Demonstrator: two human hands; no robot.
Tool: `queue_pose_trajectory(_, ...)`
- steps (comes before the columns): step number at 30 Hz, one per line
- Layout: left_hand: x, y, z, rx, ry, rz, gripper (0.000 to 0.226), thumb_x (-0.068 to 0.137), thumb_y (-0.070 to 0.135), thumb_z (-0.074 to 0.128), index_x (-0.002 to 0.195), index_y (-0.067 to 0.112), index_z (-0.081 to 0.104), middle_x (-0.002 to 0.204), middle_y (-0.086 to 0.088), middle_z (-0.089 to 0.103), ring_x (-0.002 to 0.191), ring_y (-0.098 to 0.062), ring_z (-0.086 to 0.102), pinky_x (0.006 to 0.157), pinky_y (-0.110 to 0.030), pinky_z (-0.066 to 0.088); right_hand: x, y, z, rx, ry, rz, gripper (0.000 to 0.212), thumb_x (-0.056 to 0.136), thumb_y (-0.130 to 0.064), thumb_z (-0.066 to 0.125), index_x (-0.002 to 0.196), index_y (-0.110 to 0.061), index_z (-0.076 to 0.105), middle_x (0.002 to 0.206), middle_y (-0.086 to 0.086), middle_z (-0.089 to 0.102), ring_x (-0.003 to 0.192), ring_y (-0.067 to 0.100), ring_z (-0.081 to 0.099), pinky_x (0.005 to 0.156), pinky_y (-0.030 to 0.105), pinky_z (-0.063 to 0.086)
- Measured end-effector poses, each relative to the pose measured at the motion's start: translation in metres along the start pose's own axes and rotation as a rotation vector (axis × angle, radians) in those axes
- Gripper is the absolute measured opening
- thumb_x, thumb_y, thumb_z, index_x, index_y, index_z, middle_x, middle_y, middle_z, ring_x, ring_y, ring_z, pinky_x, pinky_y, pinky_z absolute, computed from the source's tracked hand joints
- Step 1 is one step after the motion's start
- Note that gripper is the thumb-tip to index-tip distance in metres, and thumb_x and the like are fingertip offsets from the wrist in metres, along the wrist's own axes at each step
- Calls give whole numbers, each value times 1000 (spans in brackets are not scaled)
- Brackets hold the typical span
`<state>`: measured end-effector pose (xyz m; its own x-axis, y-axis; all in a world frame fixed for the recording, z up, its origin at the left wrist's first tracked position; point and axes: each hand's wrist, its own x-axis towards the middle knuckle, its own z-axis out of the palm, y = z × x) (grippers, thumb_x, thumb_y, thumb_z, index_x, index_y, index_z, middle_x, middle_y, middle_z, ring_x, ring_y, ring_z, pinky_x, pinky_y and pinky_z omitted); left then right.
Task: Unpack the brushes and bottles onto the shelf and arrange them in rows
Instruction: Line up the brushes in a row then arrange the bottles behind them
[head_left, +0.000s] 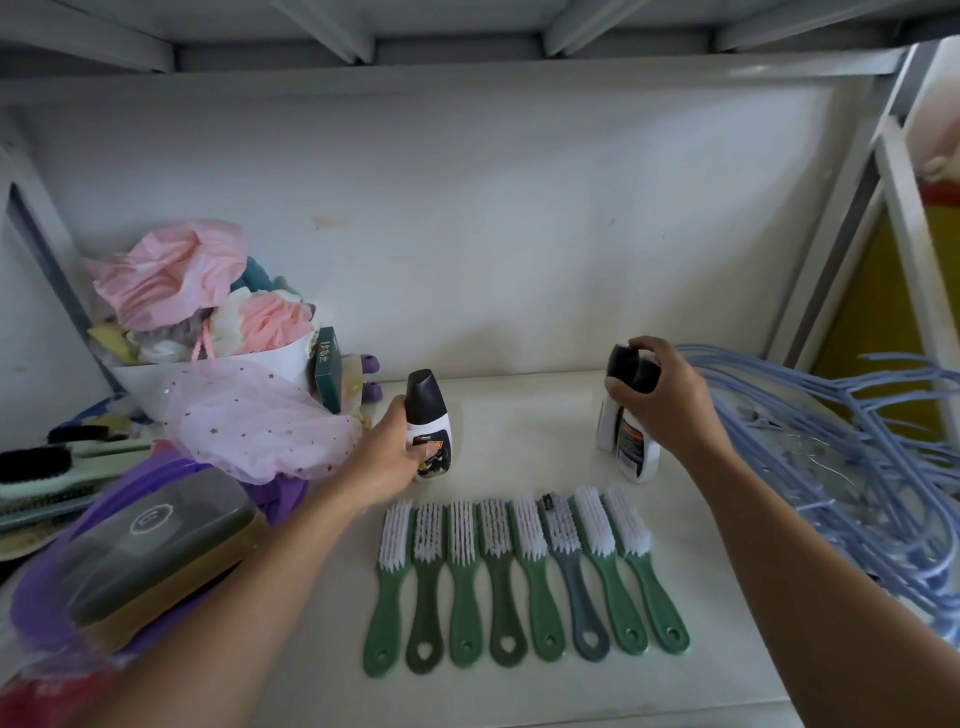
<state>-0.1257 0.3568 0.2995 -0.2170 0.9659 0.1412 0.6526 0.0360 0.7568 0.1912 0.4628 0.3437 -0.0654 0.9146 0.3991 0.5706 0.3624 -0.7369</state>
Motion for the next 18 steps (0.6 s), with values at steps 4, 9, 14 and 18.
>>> queue_pose_trajectory(4,-1,0,1,14,6,1,50,96,14,65,138,19,40,126,2,60,120,-18,57,105,-37,42,1,1,-9,-20,-50,28,63,85,-41,73,140,-30,45,132,3,60,109,19,59,81,30,44)
queue_pose_trajectory(9,-1,-1,1,12,-5,-20,51,96,17,64,139,19,37,125,-2,63,116,-22,61,107,-46,44,2,-2,-26,-93,-4,-12,55,82,-48,72,132,-31,54,122,1,55,119,22,49,92,35,43)
queue_pose_trajectory(14,-2,1,2,11,-3,-20,50,97,16,64,139,18,37,124,-2,64,115,-21,61,104,-43,46,-1,-9,-35,-175,15,-100,20,84,-40,73,99,-27,72,100,-1,58,98,17,51,78,27,40)
queue_pose_trajectory(18,-3,3,1,9,-11,-16,50,97,16,63,140,18,37,124,-2,63,115,-20,60,102,-41,46,-2,-9,-38,-258,-57,-142,13,85,-39,71,88,-27,74,90,-2,67,79,8,58,58,19,38)
